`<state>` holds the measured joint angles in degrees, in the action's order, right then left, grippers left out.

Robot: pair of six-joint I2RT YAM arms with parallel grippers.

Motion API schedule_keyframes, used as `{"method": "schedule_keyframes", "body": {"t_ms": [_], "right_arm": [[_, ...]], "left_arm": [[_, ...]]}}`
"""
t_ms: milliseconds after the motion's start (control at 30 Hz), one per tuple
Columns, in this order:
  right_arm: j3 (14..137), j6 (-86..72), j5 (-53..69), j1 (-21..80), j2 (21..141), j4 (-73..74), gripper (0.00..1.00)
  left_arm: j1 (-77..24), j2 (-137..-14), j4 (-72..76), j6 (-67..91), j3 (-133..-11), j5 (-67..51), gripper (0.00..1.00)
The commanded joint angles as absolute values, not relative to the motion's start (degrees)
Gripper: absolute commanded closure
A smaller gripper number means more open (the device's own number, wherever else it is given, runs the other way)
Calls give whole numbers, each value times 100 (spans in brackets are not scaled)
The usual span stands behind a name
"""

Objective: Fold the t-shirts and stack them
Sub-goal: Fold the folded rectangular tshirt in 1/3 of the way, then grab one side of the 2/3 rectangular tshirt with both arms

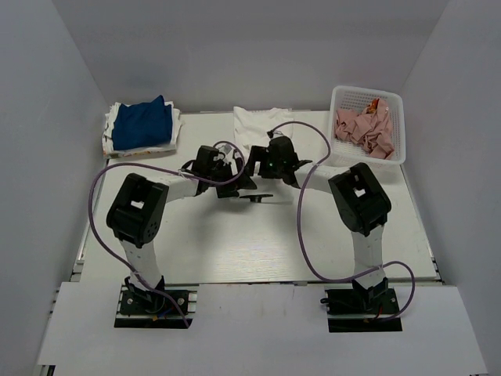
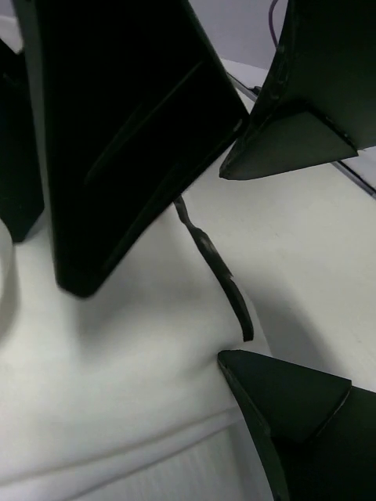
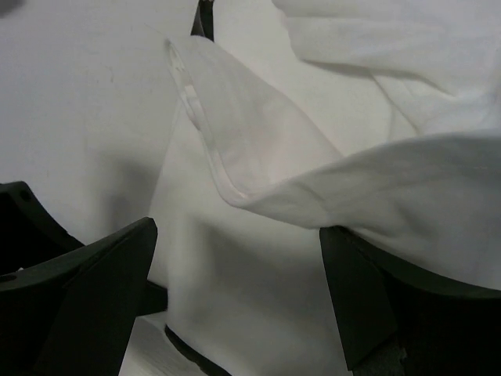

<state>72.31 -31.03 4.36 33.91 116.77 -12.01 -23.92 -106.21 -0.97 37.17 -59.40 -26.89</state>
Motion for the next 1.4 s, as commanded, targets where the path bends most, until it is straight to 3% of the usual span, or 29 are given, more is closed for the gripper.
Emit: {"method": "schedule_keyframes", "body": {"t_ms": [0,133,300,467,567,767,900,1000,1367], "right_arm": [[7620,-3436,265,3489,11865,-1564,10],[7743,-3630,-430,3367,11891,-1758,10],[8875,-3630,-922,3042,12462,-1250,10],[10133,-3709,-361,2567,13419,-703,10],[10494,-3447,288,2487,13247,-589,10],[9635,-2646,527,2505,11930,-721,10],[8510,-2470,273,2522,10682,-791,10],[6967,-2592,27,2505,9499,-827,10],[5002,-3296,-62,2399,8622,325,10]], "left_arm": [[-2487,-10809,712,3902,-6002,-3137,0],[-2487,-11056,458,3789,-6073,-2884,0],[-2487,-11197,-78,3683,-6073,-2673,0],[-2487,-11049,-360,3621,-5881,-2471,0],[-2487,-10986,-491,3569,-5880,-2408,0],[-2487,-10557,-765,3384,-6240,-2355,0],[-2487,-9977,-1124,3270,-6372,-2066,0],[-2487,-9371,-1501,3270,-6258,-1654,0],[-2435,-9597,-2215,3217,-6161,-915,0]]}}
